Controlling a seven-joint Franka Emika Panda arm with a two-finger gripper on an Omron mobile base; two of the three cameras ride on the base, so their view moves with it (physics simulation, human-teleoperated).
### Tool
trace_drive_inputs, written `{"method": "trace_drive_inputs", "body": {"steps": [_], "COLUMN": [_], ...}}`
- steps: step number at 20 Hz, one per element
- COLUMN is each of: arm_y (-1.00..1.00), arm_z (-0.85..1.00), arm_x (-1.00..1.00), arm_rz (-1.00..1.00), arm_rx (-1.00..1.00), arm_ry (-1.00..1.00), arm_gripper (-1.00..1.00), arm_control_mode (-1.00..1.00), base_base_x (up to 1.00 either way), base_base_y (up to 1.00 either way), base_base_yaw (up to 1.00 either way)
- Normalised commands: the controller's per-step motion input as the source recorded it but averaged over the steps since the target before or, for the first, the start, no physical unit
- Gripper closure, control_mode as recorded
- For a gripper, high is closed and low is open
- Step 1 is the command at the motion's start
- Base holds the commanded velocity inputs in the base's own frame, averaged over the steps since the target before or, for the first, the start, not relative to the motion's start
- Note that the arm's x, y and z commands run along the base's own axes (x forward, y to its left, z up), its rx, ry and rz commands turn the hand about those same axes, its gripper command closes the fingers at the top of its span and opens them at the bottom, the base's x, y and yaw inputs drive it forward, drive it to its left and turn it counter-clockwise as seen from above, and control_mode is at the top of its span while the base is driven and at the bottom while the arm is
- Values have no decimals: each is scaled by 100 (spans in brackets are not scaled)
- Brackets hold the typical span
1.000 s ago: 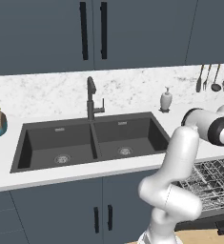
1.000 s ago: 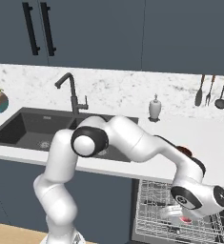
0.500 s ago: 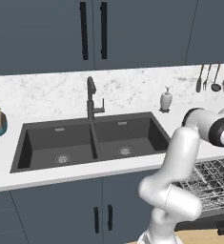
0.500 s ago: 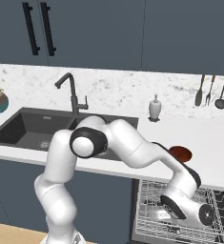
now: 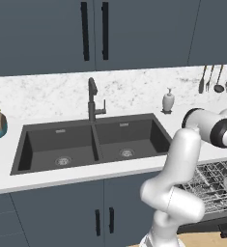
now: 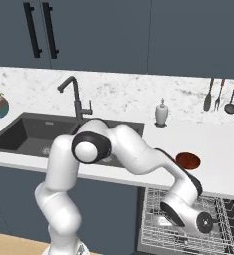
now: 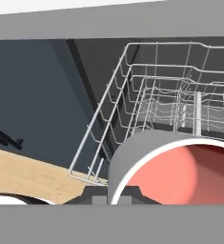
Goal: Pick up the cup and bowl from the counter, place them in the dishwasher, and close the dishwasher door.
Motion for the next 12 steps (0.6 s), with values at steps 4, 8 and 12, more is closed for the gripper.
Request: {"method": "trace_drive_inputs", "body": {"steps": [4,8,12], "arm_y": [0,0,0], "arm_z": [-52,-54,-30], "arm_x": [0,-3,-4], "arm_rz": [0,0,0], "arm_rx": [-3,-4,-3], "arm_ry": [4,6,7], "arm_gripper": [100,100,100], "arm_control_mode": [-100,-100,-100], "base_base_x": [0,0,0], "base_base_y": [0,0,0], "base_base_yaw": [0,0,0]}}
